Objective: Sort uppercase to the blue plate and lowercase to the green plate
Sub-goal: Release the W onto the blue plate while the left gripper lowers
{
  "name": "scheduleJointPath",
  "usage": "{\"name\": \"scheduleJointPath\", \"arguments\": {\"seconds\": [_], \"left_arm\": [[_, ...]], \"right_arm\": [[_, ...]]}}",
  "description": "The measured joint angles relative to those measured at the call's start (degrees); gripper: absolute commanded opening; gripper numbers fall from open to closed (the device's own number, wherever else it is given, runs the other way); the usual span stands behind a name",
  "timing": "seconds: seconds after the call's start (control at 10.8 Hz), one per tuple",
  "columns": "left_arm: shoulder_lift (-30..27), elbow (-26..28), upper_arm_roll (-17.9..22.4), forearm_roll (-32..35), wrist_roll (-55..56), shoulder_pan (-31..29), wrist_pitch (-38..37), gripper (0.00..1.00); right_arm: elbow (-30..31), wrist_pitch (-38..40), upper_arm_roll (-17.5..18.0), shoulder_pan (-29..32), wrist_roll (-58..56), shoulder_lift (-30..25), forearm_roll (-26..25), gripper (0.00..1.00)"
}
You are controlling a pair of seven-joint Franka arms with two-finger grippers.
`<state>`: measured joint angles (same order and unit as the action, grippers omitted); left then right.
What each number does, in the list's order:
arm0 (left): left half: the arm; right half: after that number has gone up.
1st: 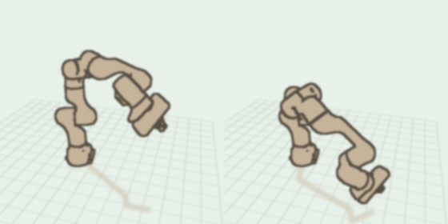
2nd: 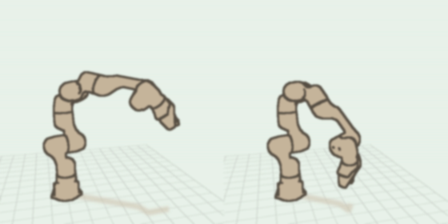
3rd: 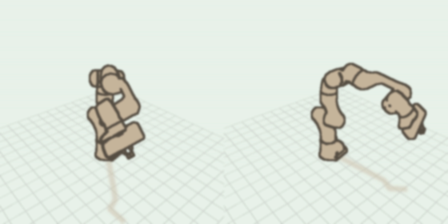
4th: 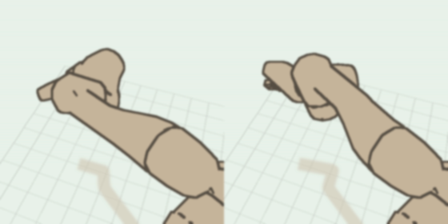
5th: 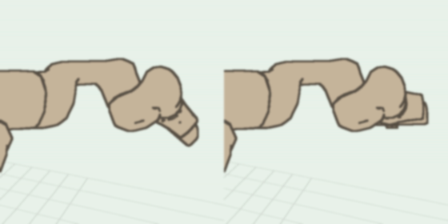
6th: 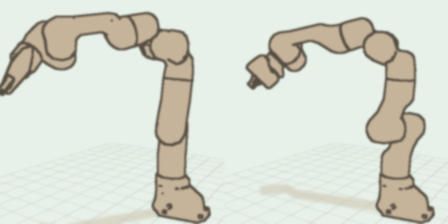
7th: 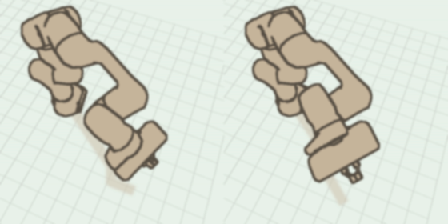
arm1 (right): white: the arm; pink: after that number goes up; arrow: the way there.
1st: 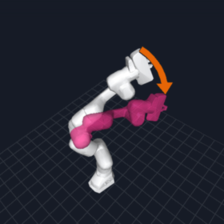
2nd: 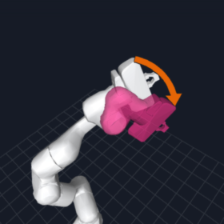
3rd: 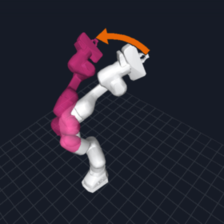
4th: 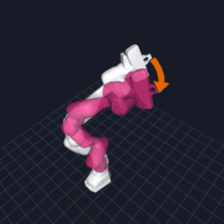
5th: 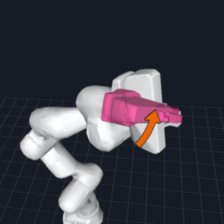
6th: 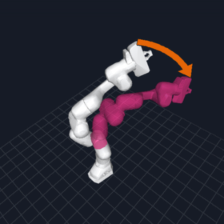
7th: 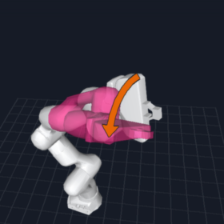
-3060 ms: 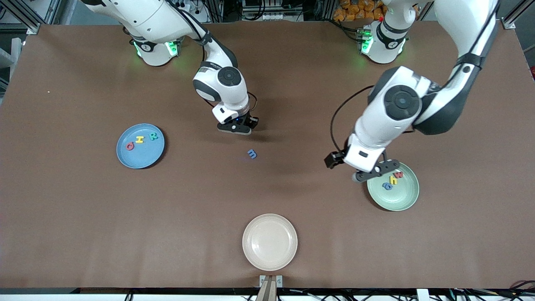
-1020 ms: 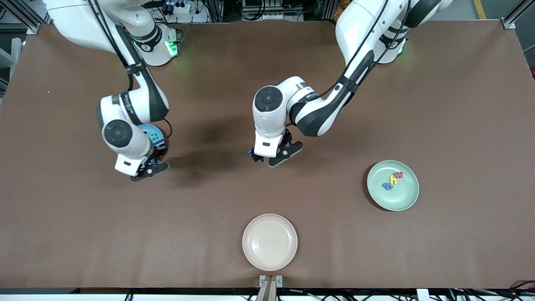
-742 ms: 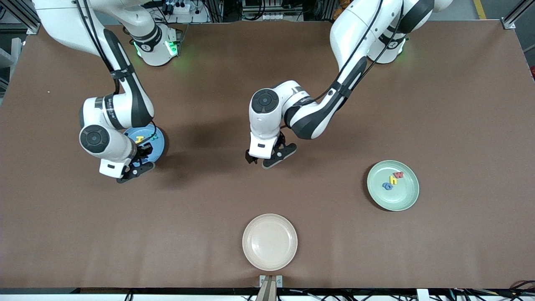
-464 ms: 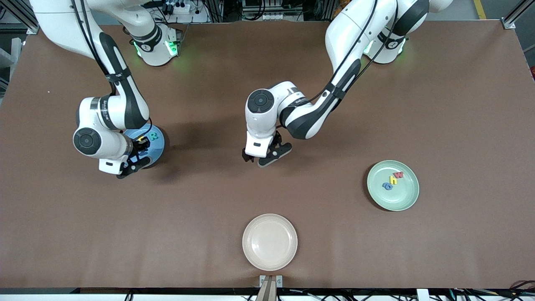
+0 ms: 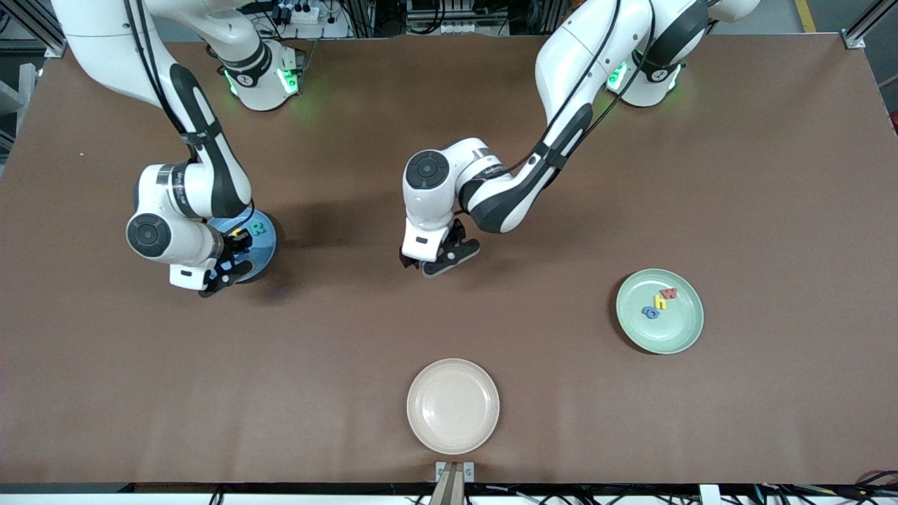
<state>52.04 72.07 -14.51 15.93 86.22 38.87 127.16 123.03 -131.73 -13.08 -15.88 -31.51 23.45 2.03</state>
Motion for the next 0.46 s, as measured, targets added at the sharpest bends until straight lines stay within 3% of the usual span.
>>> {"name": "scheduleJointPath", "arguments": {"seconds": [0.09,0.28,0.46], "left_arm": [[0.36,-0.06,0.02,0.00,-0.09,0.00,0.53,0.90],[0.83,-0.16,0.02,0.00,-0.24,0.09,0.90,0.88],[1.41,-0.20,0.01,0.00,-0.24,0.83,1.14,0.82]], "right_arm": [[0.49,-0.58,-0.07,0.00,-0.37,0.08,0.14,0.37],[0.68,-0.64,-0.20,0.00,-0.64,0.08,0.92,0.73],[0.68,-0.64,-0.22,0.00,-0.70,0.08,1.30,0.75]]}}
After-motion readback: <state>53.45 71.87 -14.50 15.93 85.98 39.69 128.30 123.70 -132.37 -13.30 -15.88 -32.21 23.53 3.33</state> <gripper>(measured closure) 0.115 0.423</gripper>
